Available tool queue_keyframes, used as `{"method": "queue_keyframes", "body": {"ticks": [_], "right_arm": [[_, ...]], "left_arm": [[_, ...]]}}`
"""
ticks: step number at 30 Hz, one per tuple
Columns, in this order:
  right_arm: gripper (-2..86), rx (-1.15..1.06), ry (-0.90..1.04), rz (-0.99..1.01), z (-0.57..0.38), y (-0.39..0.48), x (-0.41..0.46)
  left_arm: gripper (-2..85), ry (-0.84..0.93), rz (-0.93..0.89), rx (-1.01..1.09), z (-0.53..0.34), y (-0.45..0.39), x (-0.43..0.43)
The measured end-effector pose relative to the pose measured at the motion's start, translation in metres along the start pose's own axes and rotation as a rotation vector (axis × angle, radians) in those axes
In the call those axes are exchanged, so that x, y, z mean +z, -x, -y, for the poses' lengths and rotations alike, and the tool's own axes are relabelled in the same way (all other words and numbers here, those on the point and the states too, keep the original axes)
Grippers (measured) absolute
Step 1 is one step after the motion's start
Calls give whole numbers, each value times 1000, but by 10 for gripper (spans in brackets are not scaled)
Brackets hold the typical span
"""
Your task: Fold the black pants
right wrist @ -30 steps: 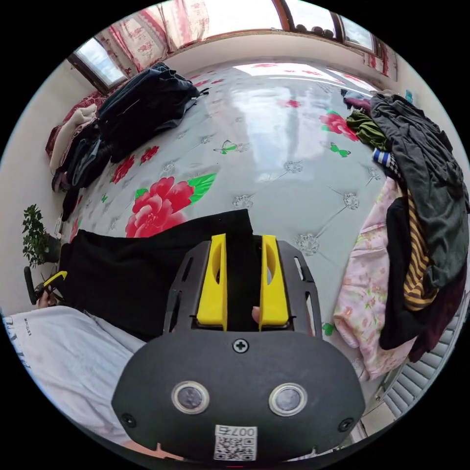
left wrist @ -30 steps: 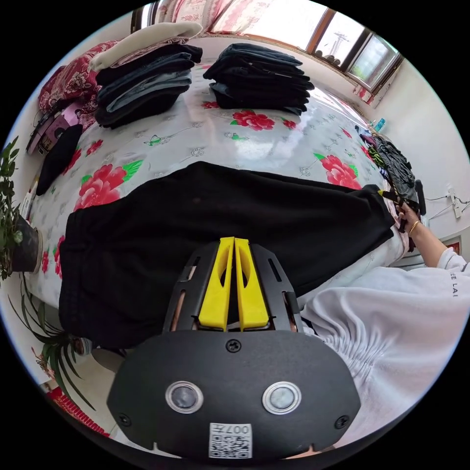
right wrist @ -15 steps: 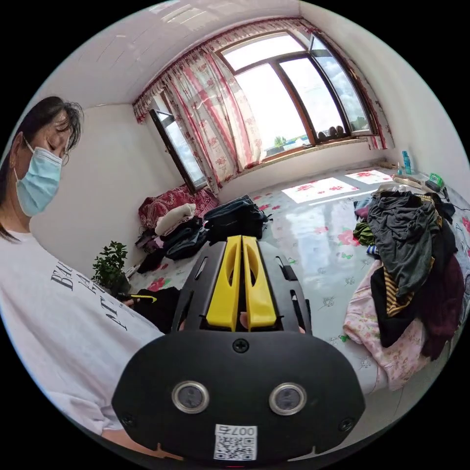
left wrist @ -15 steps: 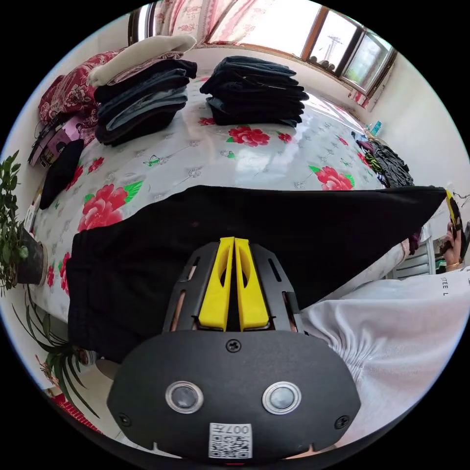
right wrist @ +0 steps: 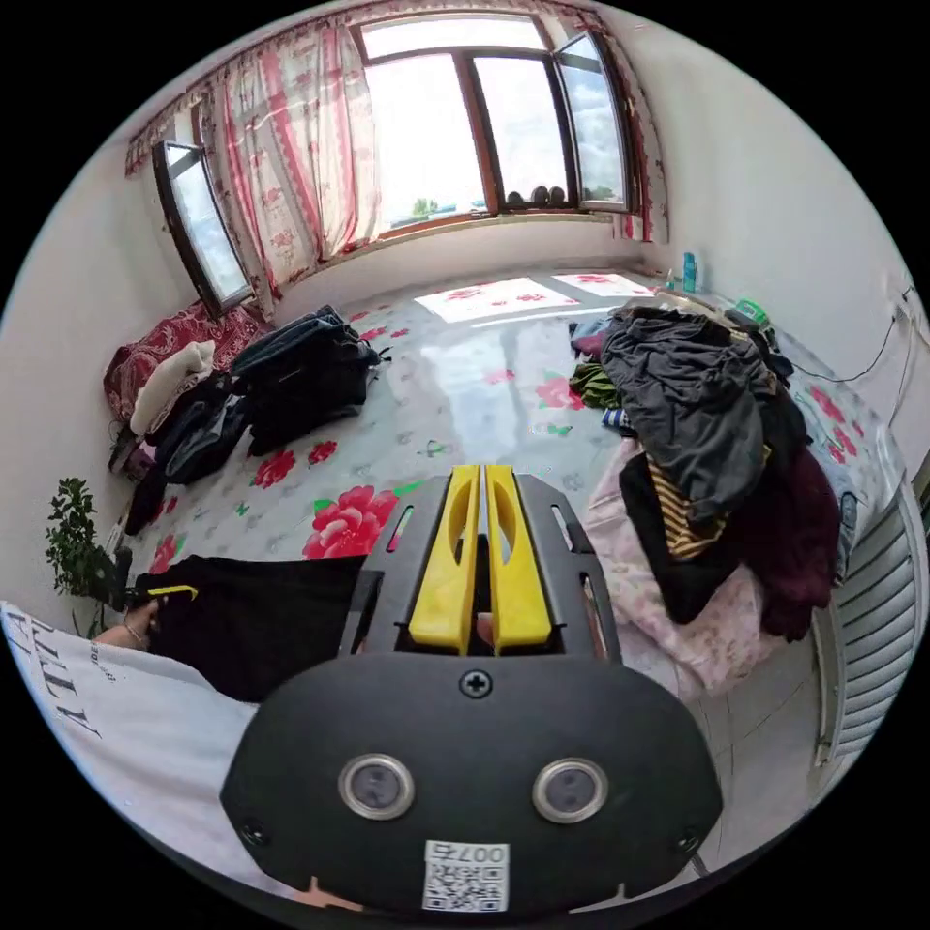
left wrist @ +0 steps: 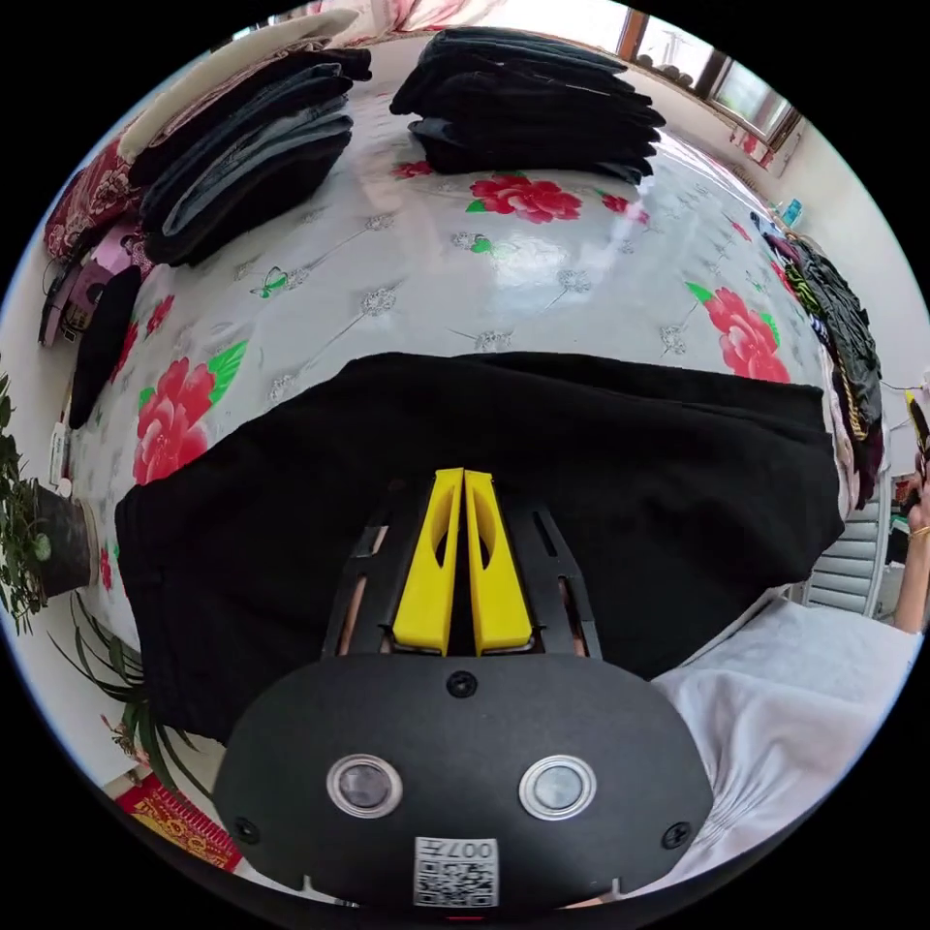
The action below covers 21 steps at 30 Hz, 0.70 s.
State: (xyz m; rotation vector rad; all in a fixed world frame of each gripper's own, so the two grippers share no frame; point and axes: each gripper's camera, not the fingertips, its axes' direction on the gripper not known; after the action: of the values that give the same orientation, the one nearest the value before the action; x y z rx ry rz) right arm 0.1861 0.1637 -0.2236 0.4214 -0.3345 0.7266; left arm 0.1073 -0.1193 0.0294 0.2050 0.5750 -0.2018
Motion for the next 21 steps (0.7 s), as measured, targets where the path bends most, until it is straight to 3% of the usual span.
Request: {"method": "queue_keyframes", "body": {"ticks": [2, 6, 12, 14, 21], "right_arm": [[22, -2, 75, 51, -16, -8, 27], [49, -72, 254, -51, -29, -20, 83], [46, -60, 490, -81, -17, -52, 162], [32, -52, 461, -70, -11, -54, 163], [10, -156, 233, -106, 54, -30, 104]], "left_arm": [[-7, -52, -28, 54, -5, -8, -14], [9, -113, -3, 241, 3, -30, -35], [44, 8, 52, 394, 56, -68, -8], [36, 62, 72, 408, 62, -72, 9], [-8, -48, -4, 227, 70, -37, -43]]}}
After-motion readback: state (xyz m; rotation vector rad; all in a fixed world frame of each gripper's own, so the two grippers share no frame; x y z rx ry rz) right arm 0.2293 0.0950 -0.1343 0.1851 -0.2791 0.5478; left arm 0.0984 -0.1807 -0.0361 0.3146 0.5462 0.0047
